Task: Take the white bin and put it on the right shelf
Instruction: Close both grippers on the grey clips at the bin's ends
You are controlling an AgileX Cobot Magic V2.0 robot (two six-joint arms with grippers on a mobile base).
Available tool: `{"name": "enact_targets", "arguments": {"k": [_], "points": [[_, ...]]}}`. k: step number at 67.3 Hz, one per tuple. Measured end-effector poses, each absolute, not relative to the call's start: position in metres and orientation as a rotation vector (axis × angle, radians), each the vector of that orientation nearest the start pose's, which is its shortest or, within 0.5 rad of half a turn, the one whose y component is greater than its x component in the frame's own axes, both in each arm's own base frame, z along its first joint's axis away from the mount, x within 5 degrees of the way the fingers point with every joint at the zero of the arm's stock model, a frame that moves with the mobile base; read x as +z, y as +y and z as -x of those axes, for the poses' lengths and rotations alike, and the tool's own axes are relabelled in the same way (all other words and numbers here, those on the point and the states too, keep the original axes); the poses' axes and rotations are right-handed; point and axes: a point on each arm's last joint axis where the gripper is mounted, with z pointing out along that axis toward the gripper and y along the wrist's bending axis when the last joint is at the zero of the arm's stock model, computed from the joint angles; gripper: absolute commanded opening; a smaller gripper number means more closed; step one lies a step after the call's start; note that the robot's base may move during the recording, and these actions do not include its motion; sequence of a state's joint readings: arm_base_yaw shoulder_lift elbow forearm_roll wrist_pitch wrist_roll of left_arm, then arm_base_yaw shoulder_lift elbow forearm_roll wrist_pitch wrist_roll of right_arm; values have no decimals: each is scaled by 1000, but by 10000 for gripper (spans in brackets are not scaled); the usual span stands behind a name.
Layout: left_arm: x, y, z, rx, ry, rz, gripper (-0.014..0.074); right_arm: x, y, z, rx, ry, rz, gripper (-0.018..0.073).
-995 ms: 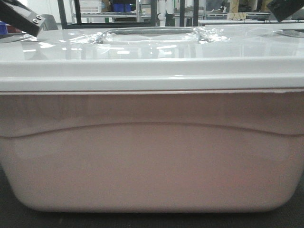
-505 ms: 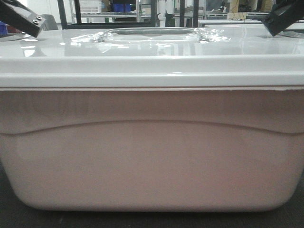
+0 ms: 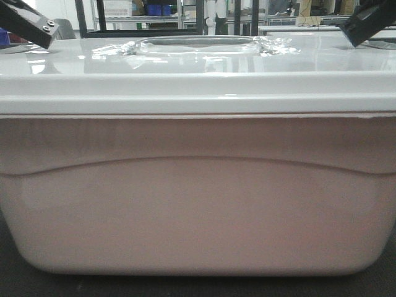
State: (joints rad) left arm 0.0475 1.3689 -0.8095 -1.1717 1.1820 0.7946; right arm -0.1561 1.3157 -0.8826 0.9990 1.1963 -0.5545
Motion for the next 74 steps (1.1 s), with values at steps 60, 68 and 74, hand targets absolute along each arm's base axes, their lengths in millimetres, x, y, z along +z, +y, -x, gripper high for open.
{"name": "enact_targets", "arguments": {"k": [60,68,74], "points": [[269,-67,-234,-1353,2426,-242,439,288,36,-234,1198,2531,15,594],[269,-67,-234,-1354,2424,-240,439,288,36,-234,1200,2530,14,594],[269,-67,-234,-1354,2424,-240,439,289,36,-234,1206,2525,10,594]]}}
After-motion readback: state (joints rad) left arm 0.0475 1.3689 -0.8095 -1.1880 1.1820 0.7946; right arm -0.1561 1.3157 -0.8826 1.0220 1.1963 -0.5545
